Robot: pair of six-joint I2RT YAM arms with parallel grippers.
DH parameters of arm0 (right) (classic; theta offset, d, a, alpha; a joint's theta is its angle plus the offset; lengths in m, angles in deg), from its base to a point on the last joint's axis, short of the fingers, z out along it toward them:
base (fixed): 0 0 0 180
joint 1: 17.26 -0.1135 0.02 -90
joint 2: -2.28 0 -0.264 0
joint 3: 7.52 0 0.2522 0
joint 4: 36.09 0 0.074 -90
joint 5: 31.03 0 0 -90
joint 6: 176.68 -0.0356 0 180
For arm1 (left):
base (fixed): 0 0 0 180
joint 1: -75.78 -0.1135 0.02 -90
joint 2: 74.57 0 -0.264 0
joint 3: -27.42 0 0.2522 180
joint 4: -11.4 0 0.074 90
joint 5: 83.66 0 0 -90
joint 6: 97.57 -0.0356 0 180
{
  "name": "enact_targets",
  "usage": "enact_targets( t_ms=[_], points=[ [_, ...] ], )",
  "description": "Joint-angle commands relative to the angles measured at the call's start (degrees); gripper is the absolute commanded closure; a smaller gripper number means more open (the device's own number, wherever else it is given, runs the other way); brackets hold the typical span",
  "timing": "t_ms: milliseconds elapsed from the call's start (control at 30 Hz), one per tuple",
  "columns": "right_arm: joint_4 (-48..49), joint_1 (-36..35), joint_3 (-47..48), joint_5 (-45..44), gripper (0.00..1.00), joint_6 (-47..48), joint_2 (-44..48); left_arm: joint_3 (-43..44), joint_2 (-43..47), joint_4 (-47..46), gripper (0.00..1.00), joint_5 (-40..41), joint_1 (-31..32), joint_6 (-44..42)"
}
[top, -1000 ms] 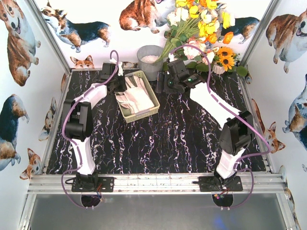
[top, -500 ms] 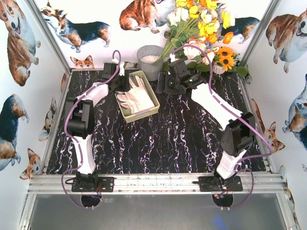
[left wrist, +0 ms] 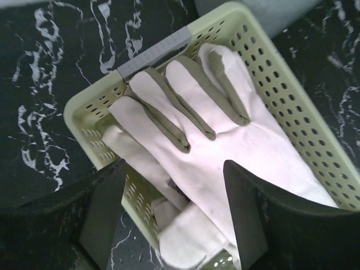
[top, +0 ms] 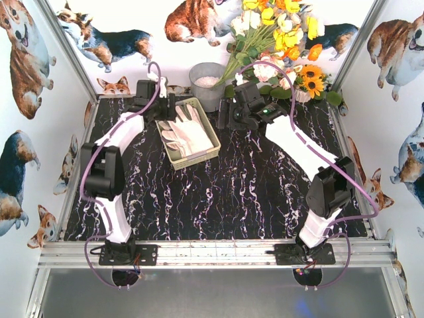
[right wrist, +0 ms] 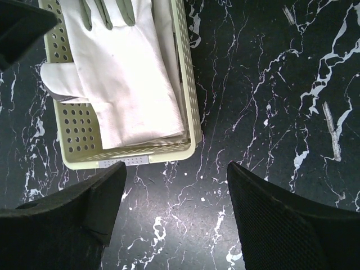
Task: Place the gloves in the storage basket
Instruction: Adjust the glove in the bin, then reset both arms
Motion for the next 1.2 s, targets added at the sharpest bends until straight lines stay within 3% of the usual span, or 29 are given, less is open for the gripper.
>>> enact_targets(
  t_ms=[0,133,333,600,767,900,1067,1167],
  points=[
    [1.1,0.5,-0.3,-1.6,0.25,2.8,6.5,-2.2,8.4,-0.6,0.34,1.2,-0.2,1.0],
    [2.5,0.9,-2.8,-2.9,0.2,6.6,11.1,-6.4,18.2,-0.4,0.27,5.4,-0.2,1.8],
    [6.7,3.4,-12.7,-7.5,0.03,11.3,22.4,-15.4,32.3,-0.9,0.0,15.7,-0.8,3.1],
    [12.0,16.6,-32.7,-11.3,0.0,15.0,37.6,-30.0,38.9,-2.3,0.0,13.4,-10.7,12.0],
    [21.3,22.3,-48.1,-14.0,0.0,21.3,43.0,-44.7,44.8,-18.5,0.0,21.7,-10.7,7.9],
    [29.8,24.9,-58.6,-13.8,0.0,21.2,43.2,-59.6,48.2,-37.1,0.0,20.5,-10.7,2.1],
    [54.8,25.0,-73.5,-14.5,0.0,22.0,40.9,-69.8,45.6,-52.1,0.0,18.6,-10.2,-2.5],
    [70.3,25.0,-78.5,-14.2,0.0,24.0,34.2,-73.2,42.3,-60.1,0.0,16.7,-9.8,-4.5]
  ],
)
